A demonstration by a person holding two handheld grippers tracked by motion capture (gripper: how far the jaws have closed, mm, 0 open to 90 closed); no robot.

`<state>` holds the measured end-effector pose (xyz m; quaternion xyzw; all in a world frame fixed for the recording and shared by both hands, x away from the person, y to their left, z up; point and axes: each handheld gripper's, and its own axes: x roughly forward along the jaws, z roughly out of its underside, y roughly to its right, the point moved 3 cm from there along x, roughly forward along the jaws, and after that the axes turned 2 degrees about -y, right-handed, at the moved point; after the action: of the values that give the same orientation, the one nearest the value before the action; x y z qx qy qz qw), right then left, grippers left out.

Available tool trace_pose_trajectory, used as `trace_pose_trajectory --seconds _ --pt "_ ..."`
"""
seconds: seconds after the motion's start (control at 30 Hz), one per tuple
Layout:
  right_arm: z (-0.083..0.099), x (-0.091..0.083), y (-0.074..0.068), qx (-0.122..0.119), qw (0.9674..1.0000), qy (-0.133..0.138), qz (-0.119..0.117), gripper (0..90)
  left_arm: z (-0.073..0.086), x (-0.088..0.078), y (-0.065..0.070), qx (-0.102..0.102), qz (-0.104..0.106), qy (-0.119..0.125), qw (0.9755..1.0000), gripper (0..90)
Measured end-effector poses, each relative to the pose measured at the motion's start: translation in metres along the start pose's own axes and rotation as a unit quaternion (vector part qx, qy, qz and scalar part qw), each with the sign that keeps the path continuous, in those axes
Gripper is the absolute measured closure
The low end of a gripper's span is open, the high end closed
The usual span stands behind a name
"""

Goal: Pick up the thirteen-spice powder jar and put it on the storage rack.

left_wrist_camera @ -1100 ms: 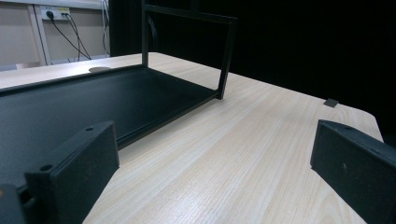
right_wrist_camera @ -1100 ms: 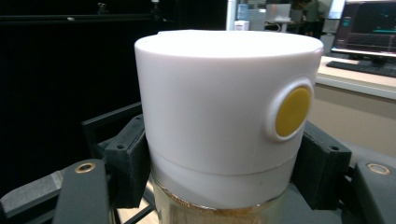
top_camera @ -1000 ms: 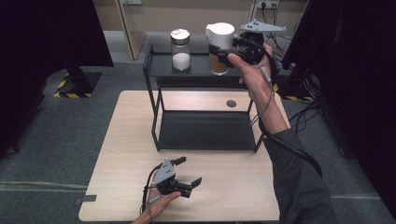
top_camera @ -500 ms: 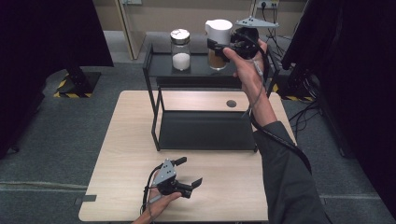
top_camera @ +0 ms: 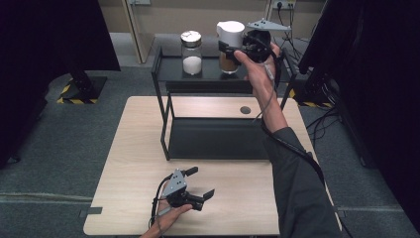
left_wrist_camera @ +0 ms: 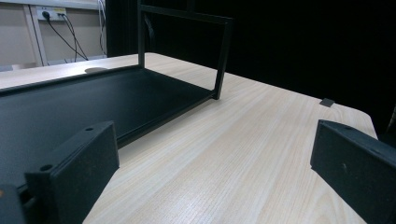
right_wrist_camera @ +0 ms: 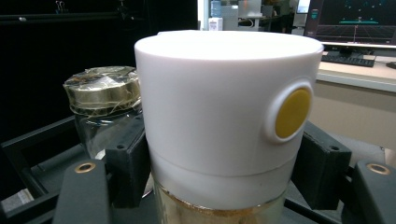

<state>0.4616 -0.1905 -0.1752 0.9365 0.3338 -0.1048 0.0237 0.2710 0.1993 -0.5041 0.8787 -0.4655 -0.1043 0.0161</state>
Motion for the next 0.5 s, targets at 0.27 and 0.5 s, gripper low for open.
trace_pose_trajectory --seconds 0.27,0.5 --pt "0.0064 0.0042 0.0022 0.003 1.0 0.005 0.002 30.9 0.0002 0.0001 -0.0002 -0.001 0.0 0.0 1.0 0.4" --pt "0.0102 0.0063 0.0033 0.002 1.0 0.006 0.005 30.9 0.0003 0.0002 0.0 0.0 0.001 -0.001 1.0 0.4"
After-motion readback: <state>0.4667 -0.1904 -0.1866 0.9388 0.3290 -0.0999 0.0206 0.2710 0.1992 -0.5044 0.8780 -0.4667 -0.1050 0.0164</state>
